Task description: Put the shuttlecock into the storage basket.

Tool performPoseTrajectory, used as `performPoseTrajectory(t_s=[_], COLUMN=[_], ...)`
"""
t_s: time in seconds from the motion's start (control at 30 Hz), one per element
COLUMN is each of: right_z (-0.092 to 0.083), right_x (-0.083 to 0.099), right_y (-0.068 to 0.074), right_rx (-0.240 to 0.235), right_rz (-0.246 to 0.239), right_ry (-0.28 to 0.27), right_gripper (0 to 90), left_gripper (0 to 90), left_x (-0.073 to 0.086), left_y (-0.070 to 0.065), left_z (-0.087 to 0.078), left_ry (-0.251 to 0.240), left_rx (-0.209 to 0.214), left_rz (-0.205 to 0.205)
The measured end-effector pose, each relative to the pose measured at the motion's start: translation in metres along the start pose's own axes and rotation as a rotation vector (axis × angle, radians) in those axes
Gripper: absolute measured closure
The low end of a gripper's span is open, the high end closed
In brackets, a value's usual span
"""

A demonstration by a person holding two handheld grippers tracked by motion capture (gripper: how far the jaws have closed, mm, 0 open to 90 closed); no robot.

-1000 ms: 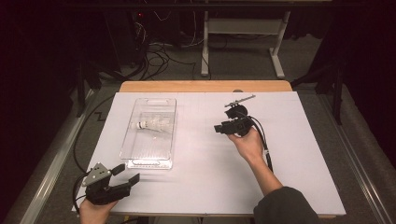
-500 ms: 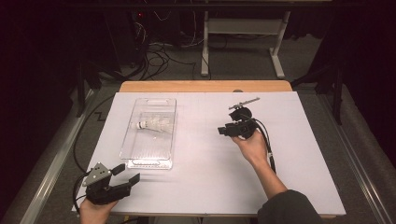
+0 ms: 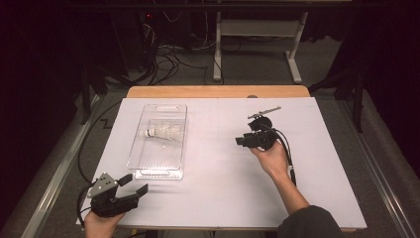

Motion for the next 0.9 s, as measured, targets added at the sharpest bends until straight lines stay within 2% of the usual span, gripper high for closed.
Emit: performPoseTrajectory(t_s=[0.57,0.9], right_z=[-0.01,-0.016], right_x=[0.015,0.024], right_y=[-0.01,-0.015], right_rx=[0.008,0.013], right_rz=[0.016,0.021], right_ry=[-0.014,-0.02], right_gripper=[57.8,57.3], left_gripper=[29.2,29.2], left_x=[0.0,0.0], left_y=[-0.001,-0.001], left_z=[0.0,0.001], left_ry=[0.005,0.003], left_rx=[0.001,-0.001], left_rz=[0.011,0.004])
Point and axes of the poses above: each handheld gripper's, and its own axes: z roughly forward along the jaws, x roughly out of its underside, y roughly to its left, the point moved 3 cm from there along z, roughly forward along the jaws, and after that the axes turned 5 degrees about -x, right-handed, at the moved point
